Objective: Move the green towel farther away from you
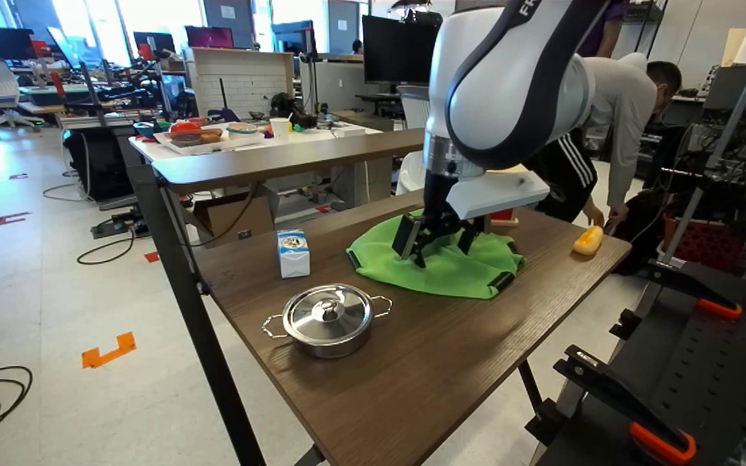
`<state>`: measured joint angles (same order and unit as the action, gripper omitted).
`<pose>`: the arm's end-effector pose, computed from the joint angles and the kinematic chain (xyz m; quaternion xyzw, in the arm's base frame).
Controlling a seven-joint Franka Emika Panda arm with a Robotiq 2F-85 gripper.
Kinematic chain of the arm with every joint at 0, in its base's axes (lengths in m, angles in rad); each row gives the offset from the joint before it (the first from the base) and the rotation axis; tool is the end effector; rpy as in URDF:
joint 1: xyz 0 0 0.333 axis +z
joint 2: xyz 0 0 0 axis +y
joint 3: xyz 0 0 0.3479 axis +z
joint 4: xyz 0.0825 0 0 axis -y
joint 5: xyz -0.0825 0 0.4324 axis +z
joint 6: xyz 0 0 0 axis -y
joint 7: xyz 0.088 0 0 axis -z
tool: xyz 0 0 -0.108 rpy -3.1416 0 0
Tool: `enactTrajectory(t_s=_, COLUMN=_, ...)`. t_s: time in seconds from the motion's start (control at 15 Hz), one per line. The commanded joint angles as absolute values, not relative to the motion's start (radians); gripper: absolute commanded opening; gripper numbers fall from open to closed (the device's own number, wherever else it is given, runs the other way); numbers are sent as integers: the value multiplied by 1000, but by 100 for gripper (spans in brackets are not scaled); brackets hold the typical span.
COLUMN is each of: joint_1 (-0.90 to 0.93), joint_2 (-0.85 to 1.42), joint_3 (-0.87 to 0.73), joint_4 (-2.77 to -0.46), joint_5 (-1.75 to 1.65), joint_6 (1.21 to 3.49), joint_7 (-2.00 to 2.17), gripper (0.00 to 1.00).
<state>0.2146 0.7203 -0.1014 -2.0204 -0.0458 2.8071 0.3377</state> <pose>0.6278 0.0721 0.0742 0.9956 -0.0770 0.0426 0.0325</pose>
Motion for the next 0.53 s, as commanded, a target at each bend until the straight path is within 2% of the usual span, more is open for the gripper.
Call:
enactTrajectory(t_s=0.0, joint_1=248, joint_2=835, joint_3=-114, joint_4=-1880, joint_5=-25, joint_6=2785, joint_7=375, gripper=100)
enactTrajectory(t_s=0.47, joint_1=233, joint_2=935, joint_3=-105, joint_4=-1668, joint_5=12, joint_6=2670, joint_7=409, gripper=100)
